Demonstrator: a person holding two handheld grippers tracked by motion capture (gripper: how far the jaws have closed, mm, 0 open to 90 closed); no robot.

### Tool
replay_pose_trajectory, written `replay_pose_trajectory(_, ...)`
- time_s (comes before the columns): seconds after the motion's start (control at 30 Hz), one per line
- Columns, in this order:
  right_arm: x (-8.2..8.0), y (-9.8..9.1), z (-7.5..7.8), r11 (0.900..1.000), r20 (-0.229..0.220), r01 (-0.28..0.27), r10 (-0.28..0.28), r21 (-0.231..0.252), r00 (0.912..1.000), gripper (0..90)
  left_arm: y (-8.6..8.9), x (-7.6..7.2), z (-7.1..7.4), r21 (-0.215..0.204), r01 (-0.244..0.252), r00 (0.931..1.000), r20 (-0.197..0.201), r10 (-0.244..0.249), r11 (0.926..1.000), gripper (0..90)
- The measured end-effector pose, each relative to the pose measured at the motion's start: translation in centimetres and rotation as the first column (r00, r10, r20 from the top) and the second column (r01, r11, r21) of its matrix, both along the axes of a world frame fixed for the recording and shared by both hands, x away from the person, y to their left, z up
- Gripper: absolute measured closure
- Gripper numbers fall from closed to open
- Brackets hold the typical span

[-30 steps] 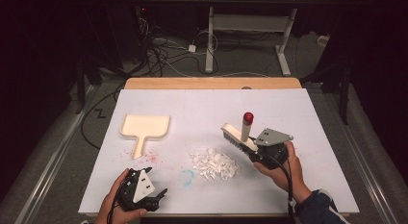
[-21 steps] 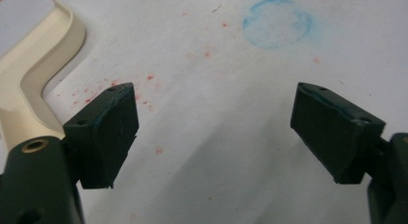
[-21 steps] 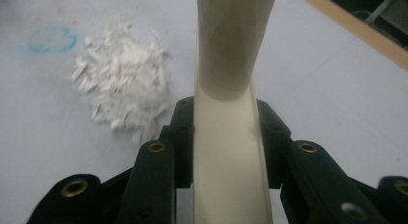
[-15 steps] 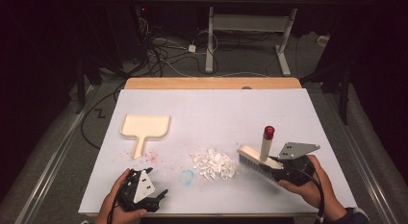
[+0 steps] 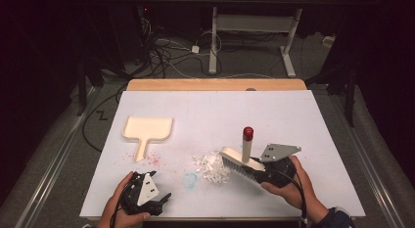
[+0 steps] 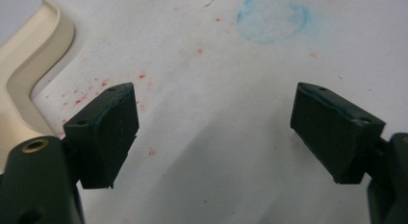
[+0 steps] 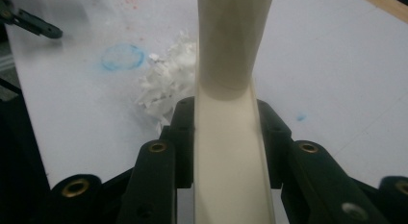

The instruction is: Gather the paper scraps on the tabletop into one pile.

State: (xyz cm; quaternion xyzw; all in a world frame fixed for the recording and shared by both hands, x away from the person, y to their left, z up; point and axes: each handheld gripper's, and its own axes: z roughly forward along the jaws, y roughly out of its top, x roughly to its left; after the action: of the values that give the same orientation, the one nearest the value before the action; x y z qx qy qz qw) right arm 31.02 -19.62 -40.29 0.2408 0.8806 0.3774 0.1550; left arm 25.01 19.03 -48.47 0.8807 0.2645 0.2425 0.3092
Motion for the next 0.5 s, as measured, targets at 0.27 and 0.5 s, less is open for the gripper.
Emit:
replay_pose_trajectory(0.27, -2.4, -2.0, 1.4, 0.9832, 0.061, -0.146, 0.140, 0.110, 0.9883, 68.0, 0.3, -0.2, 0.3, -0.004, -0.025, 0.9995, 0.019, 0.025, 0.9997, 16.2)
replay_pose_trajectory(0.5, -3.9, 1.5, -0.6, 0.9351, 0.022, -0.342, 0.342, 0.091, 0.9395, 68.0, 1.2, -0.1, 1.0, -0.063, -0.074, 0.9960, 0.045, 0.077, 0.9952, 16.2)
